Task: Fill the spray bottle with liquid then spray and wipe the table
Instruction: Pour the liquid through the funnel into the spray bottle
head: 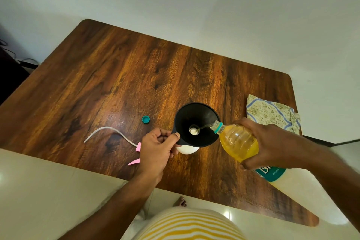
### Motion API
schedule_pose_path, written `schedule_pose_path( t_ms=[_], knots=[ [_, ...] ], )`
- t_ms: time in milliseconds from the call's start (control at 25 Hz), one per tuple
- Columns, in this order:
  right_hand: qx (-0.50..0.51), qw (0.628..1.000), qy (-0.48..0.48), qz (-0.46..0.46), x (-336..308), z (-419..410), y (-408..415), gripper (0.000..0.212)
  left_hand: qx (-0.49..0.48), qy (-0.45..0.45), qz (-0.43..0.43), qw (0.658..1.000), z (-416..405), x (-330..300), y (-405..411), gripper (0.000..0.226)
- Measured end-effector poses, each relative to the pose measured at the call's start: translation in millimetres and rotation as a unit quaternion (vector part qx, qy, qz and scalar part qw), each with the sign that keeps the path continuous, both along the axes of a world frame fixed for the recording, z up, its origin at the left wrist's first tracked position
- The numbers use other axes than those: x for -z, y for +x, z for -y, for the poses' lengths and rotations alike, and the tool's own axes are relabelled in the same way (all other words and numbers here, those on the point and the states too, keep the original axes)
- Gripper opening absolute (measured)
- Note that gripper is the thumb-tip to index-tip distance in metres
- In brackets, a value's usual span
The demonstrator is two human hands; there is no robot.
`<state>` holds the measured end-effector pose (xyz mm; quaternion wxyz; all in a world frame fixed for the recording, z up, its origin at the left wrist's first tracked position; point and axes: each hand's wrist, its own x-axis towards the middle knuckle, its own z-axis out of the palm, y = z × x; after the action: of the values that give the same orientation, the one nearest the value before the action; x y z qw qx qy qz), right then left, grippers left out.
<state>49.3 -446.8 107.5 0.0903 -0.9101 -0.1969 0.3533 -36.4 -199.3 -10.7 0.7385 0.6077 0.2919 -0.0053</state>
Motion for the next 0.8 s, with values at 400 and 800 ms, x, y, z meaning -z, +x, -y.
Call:
schedule_pose_path(
  t_ms=[400, 800],
  knots=[
    [0.001, 1.0, -0.005, -0.001, -5.8, -1.0, -1.1, 0.085, 0.004, 0.004, -0.001, 1.0, -0.4, 0.7, 0.2, 0.005],
    [0.001, 1.0, -0.014, 0.003, -8.2, 0.5, -1.9, 0.088, 0.002, -0.002, -0.003, 1.0, -0.6, -0.1, 0.0, 0.008]
  ],
)
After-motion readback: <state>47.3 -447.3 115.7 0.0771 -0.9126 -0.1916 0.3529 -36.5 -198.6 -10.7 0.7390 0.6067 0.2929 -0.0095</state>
